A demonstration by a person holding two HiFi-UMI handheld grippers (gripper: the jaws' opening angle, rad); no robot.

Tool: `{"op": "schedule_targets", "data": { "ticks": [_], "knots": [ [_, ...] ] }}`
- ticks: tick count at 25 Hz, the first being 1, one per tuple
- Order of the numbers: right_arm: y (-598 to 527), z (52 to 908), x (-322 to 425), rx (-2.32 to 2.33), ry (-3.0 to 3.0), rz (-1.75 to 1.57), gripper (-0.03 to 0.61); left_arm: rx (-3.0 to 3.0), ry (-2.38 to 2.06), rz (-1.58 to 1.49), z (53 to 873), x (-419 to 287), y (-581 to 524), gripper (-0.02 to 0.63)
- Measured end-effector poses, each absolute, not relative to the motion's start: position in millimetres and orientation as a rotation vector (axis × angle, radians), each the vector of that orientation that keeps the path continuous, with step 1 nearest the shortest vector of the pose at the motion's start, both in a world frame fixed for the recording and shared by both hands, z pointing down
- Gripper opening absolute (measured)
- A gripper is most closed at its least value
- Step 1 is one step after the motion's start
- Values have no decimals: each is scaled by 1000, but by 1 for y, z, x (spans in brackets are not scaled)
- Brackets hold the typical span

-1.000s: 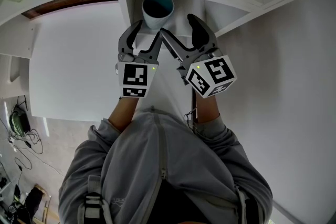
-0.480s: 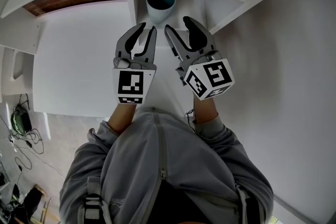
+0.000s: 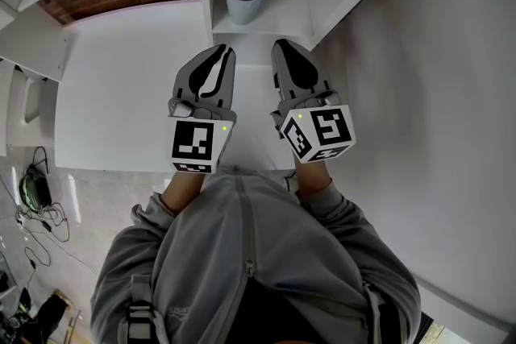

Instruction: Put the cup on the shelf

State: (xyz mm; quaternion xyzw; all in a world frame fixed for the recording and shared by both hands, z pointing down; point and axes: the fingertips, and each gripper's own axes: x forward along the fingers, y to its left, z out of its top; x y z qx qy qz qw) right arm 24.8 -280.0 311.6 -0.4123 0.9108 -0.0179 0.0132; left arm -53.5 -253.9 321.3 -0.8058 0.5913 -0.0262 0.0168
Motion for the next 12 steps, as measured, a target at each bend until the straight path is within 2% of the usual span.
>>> {"op": "schedule_targets", "data": {
  "ticks": [4,12],
  "knots": [
    [-254,307,35,-1338,2817,6,29,-2525,1821,-51,316,-51,-229,9],
    [-200,312,48,-1432,2800,117,28,-2511,1839,-9,309,-53,-183,8]
  ]
}}
